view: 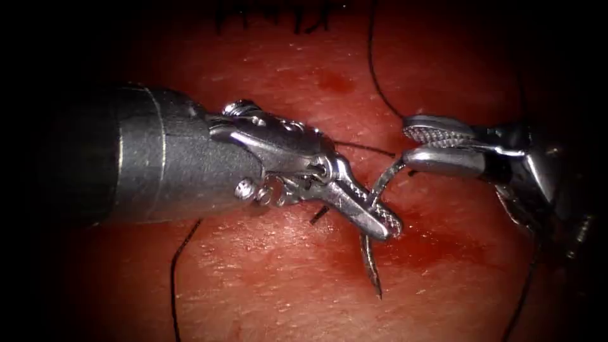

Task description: Wound Closure

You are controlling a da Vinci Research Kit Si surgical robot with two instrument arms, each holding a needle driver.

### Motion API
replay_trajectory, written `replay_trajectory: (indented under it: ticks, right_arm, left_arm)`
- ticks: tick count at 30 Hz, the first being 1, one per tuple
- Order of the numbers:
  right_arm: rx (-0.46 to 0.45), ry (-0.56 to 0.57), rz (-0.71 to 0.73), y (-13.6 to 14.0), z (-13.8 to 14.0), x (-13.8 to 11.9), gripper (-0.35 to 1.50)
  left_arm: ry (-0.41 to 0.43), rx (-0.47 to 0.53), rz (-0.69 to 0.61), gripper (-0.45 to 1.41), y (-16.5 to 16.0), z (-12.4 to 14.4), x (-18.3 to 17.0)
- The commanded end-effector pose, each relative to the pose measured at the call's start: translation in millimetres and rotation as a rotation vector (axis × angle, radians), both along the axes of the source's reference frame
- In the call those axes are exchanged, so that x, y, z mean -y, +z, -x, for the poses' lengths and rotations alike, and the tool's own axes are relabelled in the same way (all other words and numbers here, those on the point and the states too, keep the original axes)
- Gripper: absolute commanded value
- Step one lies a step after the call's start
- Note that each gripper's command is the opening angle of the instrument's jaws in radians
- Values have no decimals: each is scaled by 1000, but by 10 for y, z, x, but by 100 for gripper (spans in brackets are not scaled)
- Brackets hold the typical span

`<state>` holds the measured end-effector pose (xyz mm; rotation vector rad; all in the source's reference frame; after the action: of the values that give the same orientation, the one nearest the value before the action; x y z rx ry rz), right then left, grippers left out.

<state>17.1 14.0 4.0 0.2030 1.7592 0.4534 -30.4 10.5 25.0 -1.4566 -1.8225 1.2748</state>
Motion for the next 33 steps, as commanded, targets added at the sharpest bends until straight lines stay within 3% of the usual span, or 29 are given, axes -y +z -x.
replay_trajectory:
  ticks: [1, 3, 4, 5, 6, 8, 9, 14, 18, 23, 24, 27, 29, 31, 33]
  right_arm:
    - [7, 4, 1, 5, -2, 3, -35]
    - [16, 14, -5, 2, 1, 2, -35]
    - [25, 22, -4, 1, 2, 1, -35]
    - [36, 33, -4, -2, 4, 0, -35]
    - [46, 42, -4, -4, 6, -1, -35]
    - [88, 71, 8, -10, 13, -4, -35]
    - [113, 79, 12, -13, 16, -6, -35]
    - [250, 128, 39, -28, 27, -9, -35]
    - [395, 182, 34, -33, 26, -7, -35]
    - [551, 222, 50, -36, 22, -3, -35]
    - [610, 228, 81, -38, 19, -1, -35]
    - [620, 225, 91, -38, 17, 0, -35]
    - [627, 220, 113, -40, 10, 3, -35]
    - [627, 218, 118, -41, 9, 3, -35]
    - [624, 212, 130, -43, 6, 4, -35]
  left_arm:
    - [-2, 2, 1, -45, 3, 5, -2]
    - [-32, -24, -9, -45, 3, 6, -6]
    - [-57, -44, -17, -30, 3, 7, -8]
    - [-96, -92, -16, 11, 2, 9, -12]
    - [-136, -125, 21, 31, 2, 10, -15]
    - [-224, -213, 119, 64, 2, 13, -21]
    - [-252, -250, 168, 71, 2, 13, -22]
    - [-289, -476, 466, 70, 2, 20, -21]
    - [-303, -596, 586, 70, 1, 28, -20]
    - [-328, -674, 594, 61, -3, 36, -20]
    - [-338, -689, 590, 49, -5, 40, -23]
    - [-344, -699, 586, 43, -6, 42, -25]
    - [-358, -722, 581, 19, -4, 46, -27]
    - [-360, -725, 581, 16, -4, 46, -27]
    - [-364, -734, 575, 1, -2, 46, -27]
